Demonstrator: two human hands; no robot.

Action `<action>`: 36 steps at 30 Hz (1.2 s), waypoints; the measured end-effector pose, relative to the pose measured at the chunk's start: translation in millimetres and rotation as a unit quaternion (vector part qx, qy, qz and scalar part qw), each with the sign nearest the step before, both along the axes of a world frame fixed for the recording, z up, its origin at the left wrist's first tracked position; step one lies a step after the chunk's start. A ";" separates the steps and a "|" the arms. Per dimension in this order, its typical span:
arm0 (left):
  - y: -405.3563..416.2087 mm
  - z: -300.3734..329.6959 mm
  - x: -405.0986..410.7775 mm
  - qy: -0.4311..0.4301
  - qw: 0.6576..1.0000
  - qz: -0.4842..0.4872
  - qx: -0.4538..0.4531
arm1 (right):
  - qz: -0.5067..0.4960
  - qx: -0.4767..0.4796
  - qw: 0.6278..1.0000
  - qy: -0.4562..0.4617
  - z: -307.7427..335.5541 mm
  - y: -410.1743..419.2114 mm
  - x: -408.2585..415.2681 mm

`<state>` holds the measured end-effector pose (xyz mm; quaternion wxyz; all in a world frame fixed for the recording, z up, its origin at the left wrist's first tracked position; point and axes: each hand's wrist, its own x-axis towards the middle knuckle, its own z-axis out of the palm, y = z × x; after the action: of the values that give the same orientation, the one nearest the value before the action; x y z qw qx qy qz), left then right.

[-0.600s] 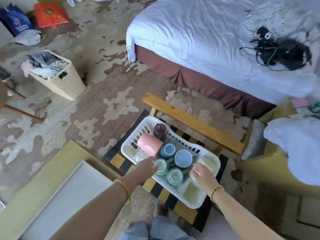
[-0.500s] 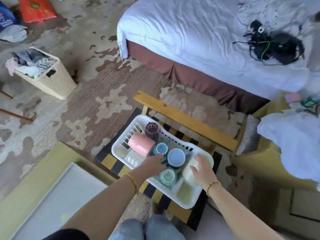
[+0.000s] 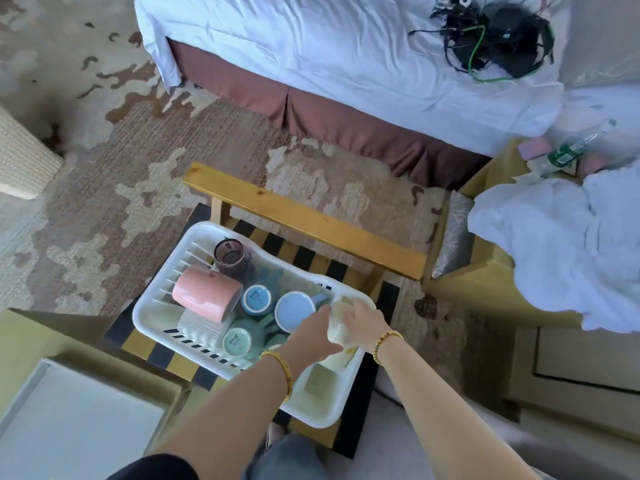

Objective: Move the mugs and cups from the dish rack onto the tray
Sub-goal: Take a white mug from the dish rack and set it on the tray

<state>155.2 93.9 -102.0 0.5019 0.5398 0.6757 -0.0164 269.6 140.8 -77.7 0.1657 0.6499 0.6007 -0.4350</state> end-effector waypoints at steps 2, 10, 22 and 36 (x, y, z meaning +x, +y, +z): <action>-4.7 -7.4 5.0 -0.015 0.999 0.041 0.008 | 0.044 -0.007 0.999 -0.016 -5.1 3.2 0.4; -13.5 -33.4 2.5 -0.139 0.982 0.127 -0.027 | 0.147 -0.111 0.981 -0.056 -20.2 28.0 4.5; -9.1 3.0 -24.2 -0.158 0.973 0.171 -0.008 | 0.102 -0.032 0.993 0.041 31.0 30.6 -28.5; -102.4 118.6 -222.3 -0.021 0.877 0.384 0.288 | 0.229 0.029 0.952 0.200 147.4 -29.8 -252.2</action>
<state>-67.1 -8.5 16.6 0.3057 0.3590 0.7937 0.3843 17.4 111.0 69.6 0.1183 0.3998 0.7665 -0.4885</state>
